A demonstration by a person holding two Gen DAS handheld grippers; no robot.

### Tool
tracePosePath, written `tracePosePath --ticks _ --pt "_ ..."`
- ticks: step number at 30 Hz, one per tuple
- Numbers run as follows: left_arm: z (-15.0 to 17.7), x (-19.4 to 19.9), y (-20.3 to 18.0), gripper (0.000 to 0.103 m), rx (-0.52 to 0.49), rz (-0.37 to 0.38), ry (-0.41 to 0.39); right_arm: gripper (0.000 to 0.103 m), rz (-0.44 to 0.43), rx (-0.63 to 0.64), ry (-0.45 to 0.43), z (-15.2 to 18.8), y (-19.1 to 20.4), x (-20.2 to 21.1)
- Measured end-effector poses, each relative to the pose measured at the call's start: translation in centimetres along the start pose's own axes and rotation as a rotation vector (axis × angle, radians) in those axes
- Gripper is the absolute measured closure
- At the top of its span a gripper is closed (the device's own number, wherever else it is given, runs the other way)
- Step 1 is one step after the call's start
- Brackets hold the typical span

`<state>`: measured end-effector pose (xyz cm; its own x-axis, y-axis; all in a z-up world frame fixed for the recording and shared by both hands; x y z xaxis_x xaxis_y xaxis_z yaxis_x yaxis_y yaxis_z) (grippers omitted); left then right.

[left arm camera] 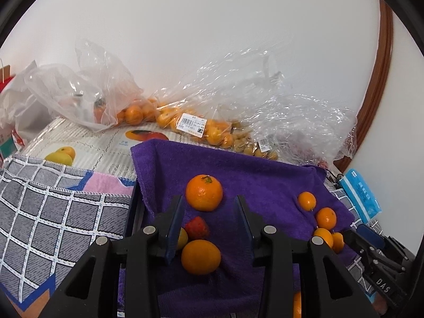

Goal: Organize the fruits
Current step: 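Open the left tool off the red apple and lift both tools away from the towel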

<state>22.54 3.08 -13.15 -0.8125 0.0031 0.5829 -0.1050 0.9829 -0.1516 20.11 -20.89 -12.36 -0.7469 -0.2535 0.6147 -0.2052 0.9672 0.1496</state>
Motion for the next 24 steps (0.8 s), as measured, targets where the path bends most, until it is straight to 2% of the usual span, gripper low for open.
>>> tracePosePath --ticks 5,10,14,17,20,24 --pt "-0.1 1.2 -0.6 0.066 -0.019 0.004 -0.033 0.057 0.008 -0.018 0.008 0.3 0.5 1.9" --pt "-0.4 2.7 -1.3 0.066 -0.046 -0.044 -0.090 0.057 0.022 -0.023 0.002 0.5 1.5 4.3" --pt "-0.8 3.9 -1.8 0.066 -0.080 -0.060 -0.125 0.057 -0.005 -0.045 0.014 0.8 2.1 6.1" --pt "-1.1 4.7 -2.0 0.066 -0.090 -0.051 -0.107 0.057 0.005 -0.061 0.000 1.0 2.5 7.3" --pt "-0.9 5.5 -2.1 0.066 -0.123 -0.053 -0.072 0.047 0.065 -0.064 -0.007 1.3 2.7 8.2" --pt "0.4 7.2 -1.1 0.066 -0.186 -0.054 -0.034 0.044 0.048 -0.057 0.017 2.1 3.0 8.3"
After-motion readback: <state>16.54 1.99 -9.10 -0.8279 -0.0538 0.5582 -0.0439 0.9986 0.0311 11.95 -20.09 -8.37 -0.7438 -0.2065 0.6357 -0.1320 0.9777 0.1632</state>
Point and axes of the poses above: each gripper's, at about its wrist camera, not at the fingertips, and x roughly against the way its jaws point, y to its left, z to its underside, the point moved 1 cm from there along -x, roughly the way its jaws point, and after that the axes turned 12 degrees about -z, right-handed, at the moved point
